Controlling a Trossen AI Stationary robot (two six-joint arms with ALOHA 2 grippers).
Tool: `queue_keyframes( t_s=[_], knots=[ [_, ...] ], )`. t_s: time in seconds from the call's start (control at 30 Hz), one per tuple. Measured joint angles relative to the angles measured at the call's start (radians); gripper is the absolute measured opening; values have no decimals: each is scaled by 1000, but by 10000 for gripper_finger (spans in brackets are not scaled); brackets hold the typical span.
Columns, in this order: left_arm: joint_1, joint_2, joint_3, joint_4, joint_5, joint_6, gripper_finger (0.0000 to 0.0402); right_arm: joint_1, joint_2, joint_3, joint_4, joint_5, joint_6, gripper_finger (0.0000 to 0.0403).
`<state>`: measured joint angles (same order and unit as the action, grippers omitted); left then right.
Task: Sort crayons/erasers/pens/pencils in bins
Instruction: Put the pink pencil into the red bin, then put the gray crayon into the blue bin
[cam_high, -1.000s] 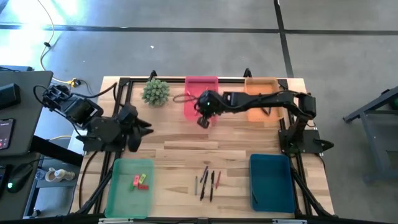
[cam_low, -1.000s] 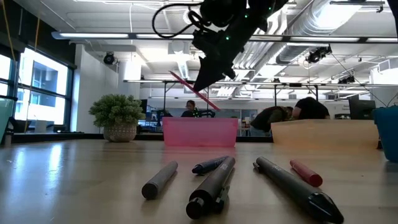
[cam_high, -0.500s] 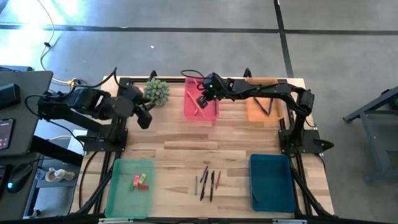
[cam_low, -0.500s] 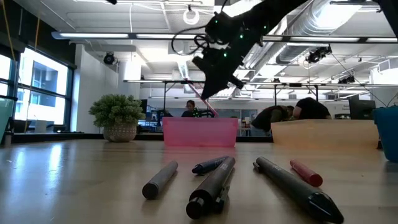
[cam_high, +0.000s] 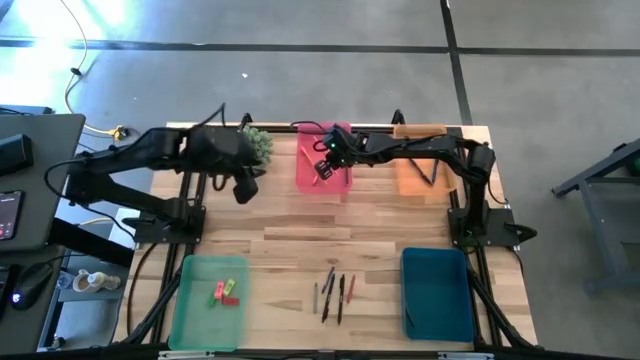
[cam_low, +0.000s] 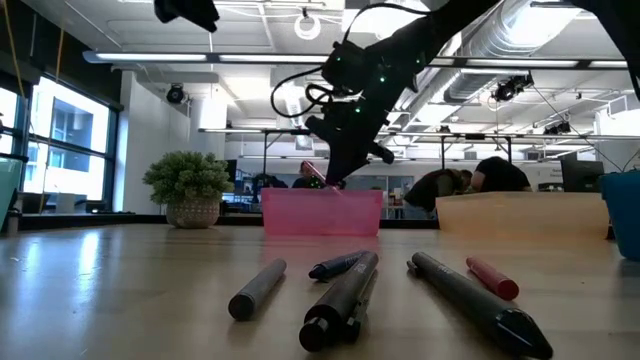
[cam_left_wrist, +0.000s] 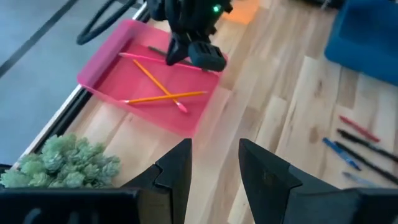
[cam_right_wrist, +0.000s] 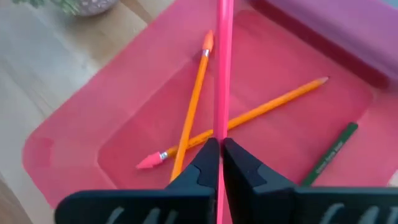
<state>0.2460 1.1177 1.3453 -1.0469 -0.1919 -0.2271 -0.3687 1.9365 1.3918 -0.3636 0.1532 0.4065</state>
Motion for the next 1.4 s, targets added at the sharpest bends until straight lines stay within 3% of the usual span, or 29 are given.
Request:
queue_keyframes(
  t_s=[0.4, 0.83, 1.13, 1.4],
  knots=[
    [38, 157, 0, -1, 30, 117, 119, 0, 5, 0, -35, 0, 39, 12],
    [36, 218, 0, -1, 30, 118, 119, -3, 0, 0, -70, -10, 117, 153],
    [32, 218, -6, -4, 41, 31, 119, -3, -72, 0, -154, 4, -24, 161],
    [25, 218, -63, -5, 149, -144, 119, 21, -213, 0, -248, 34, -74, 161]
  ],
)
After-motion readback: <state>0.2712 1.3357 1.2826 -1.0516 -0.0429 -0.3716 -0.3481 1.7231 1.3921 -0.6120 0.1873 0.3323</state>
